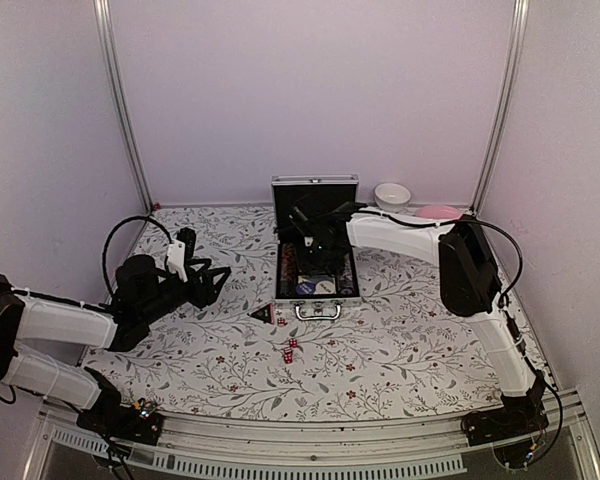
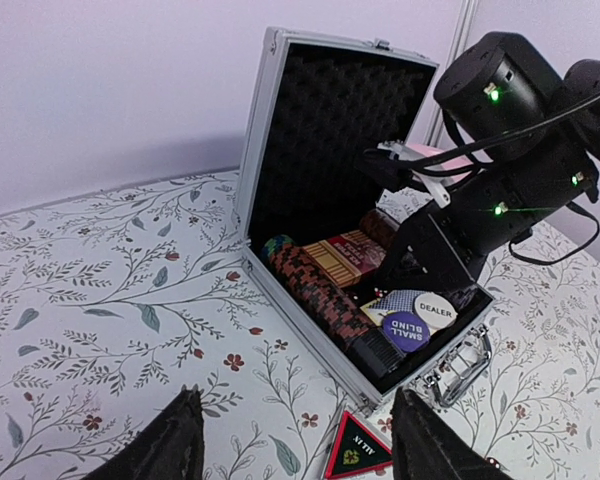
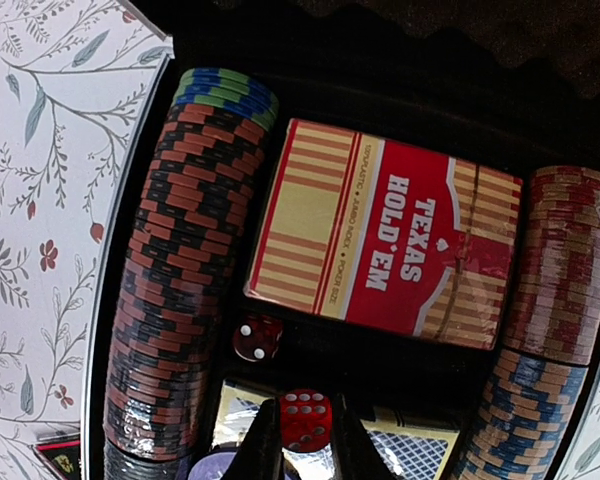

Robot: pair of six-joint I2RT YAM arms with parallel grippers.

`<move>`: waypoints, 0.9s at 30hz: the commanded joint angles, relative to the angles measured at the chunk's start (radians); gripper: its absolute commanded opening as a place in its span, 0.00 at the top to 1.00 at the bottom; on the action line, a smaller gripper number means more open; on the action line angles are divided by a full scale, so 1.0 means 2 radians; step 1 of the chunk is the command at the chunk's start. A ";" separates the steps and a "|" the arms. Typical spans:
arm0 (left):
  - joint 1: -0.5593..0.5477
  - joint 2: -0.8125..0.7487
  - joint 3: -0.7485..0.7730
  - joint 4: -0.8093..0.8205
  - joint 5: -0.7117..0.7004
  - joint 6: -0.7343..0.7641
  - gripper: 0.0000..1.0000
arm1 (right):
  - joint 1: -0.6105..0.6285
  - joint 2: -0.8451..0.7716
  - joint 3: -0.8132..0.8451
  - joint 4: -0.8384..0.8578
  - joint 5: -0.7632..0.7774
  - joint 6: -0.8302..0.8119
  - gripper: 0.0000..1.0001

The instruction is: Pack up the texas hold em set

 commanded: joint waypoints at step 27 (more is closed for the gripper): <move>0.007 0.002 -0.001 -0.002 0.001 -0.001 0.36 | -0.009 0.037 0.026 0.046 0.013 0.014 0.84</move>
